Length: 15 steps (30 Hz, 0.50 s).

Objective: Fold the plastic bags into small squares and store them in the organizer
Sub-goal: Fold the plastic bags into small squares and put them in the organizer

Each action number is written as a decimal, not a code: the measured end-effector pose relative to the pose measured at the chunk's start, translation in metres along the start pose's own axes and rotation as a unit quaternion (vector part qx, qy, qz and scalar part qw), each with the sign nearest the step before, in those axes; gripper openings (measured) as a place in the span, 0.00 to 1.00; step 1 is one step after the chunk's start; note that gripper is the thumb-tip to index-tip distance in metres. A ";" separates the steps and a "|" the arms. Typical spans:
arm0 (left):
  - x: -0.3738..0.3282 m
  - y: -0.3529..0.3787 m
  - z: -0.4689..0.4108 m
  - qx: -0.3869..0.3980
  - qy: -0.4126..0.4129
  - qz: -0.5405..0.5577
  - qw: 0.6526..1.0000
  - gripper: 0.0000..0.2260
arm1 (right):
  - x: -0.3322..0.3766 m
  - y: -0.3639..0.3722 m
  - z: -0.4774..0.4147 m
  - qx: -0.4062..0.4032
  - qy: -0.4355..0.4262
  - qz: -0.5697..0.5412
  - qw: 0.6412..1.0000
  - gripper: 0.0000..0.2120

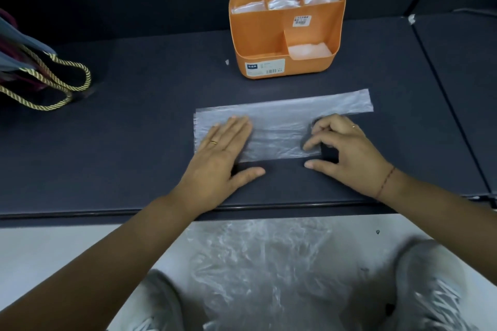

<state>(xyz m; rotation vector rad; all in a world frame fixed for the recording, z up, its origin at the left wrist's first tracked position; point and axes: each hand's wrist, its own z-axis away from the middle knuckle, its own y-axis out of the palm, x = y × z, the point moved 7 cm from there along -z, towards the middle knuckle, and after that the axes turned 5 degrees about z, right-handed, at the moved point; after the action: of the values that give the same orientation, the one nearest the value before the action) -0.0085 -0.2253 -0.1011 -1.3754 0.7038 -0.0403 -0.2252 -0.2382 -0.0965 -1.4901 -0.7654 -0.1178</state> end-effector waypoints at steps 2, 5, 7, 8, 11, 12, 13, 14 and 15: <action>-0.013 0.010 -0.004 0.014 0.032 0.010 0.999 0.40 | -0.005 0.001 -0.005 -0.008 0.016 -0.033 0.999 0.08; -0.017 0.019 -0.007 0.009 0.056 -0.009 0.998 0.38 | -0.008 0.001 -0.010 -0.016 0.023 -0.042 0.999 0.05; -0.016 0.018 -0.009 -0.012 0.052 -0.001 0.999 0.36 | -0.007 0.002 -0.013 0.006 0.020 -0.034 0.999 0.05; -0.016 0.017 -0.010 -0.024 0.049 0.005 0.998 0.34 | -0.007 0.003 -0.015 0.024 0.025 -0.042 0.998 0.06; -0.019 0.014 -0.012 -0.071 0.047 0.004 0.996 0.28 | -0.007 -0.003 -0.018 0.072 0.066 -0.113 0.989 0.11; -0.020 0.012 -0.013 -0.090 0.048 -0.005 0.995 0.25 | -0.007 -0.007 -0.018 0.079 0.074 -0.129 0.986 0.11; -0.021 0.010 -0.013 -0.110 0.055 -0.016 0.992 0.22 | -0.005 -0.010 -0.018 0.084 0.079 -0.132 0.985 0.11; -0.022 0.008 -0.013 -0.129 0.067 -0.026 0.989 0.19 | -0.004 -0.013 -0.017 0.084 0.079 -0.126 0.985 0.09; -0.023 0.006 -0.013 -0.147 0.082 -0.034 0.985 0.17 | -0.001 -0.018 -0.015 0.076 0.074 -0.097 0.990 0.05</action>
<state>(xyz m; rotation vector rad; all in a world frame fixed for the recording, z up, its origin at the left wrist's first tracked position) -0.0352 -0.2257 -0.0974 -1.6926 0.8232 -0.1085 -0.2296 -0.2549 -0.0798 -1.2464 -0.7788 -0.3073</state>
